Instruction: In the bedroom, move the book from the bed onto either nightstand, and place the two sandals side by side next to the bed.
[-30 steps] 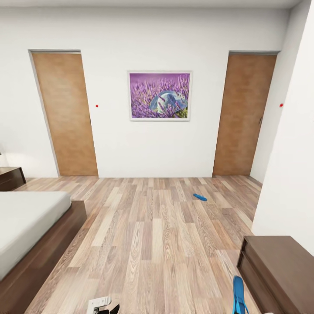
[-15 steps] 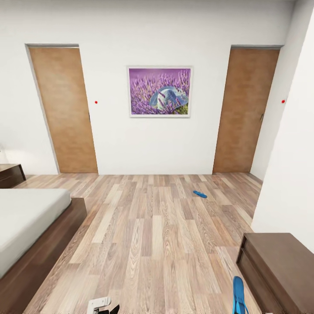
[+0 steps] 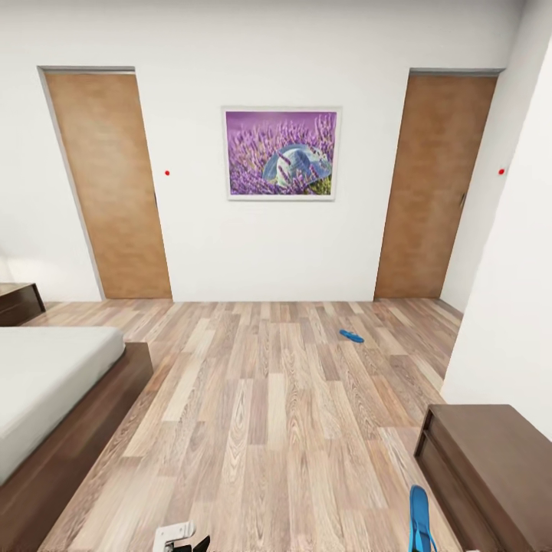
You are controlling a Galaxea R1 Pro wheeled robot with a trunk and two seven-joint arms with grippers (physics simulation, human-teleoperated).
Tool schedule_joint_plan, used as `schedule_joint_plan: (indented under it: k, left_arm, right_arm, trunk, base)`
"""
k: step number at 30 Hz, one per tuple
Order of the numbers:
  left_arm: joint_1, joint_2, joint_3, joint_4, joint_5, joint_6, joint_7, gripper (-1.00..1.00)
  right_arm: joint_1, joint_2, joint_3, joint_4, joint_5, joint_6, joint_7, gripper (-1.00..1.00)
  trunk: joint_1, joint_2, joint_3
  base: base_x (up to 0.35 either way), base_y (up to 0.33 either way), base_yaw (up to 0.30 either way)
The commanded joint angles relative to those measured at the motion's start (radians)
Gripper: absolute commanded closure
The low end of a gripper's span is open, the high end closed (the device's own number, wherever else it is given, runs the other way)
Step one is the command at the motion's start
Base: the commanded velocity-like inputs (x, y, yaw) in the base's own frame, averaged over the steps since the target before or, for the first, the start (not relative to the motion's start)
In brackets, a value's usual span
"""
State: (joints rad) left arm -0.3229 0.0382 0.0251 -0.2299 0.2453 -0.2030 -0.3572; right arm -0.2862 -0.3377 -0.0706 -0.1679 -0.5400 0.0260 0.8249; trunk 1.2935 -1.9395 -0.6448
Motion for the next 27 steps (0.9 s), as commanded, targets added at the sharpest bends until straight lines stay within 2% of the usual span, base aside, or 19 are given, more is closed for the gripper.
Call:
schedule_joint_plan:
  k: [1,13,27]
  left_arm:
    - [-0.001,0.0,0.002,0.001,0.005,-0.001,-0.006,-1.0]
    - [-0.001,0.0,0.002,0.001,0.005,-0.001,-0.006,-1.0]
    - [-0.001,0.0,0.002,0.001,0.005,-0.001,-0.006,-1.0]
  right_arm:
    - [-0.001,0.0,-0.008,0.001,0.002,0.003,0.005,1.0]
    - [-0.001,0.0,-0.008,0.001,0.002,0.003,0.005,1.0]
    - [-0.001,0.0,-0.009,0.001,0.002,0.003,0.005,1.0]
  trunk:
    - [0.0,-0.001,-0.003]
    - [0.0,-0.001,-0.022]
    - [0.0,-0.001,-0.04]
  base:
    - [0.0,0.0,0.0]
    - [0.0,0.0,-0.007]
    - [0.0,0.0,-0.082]
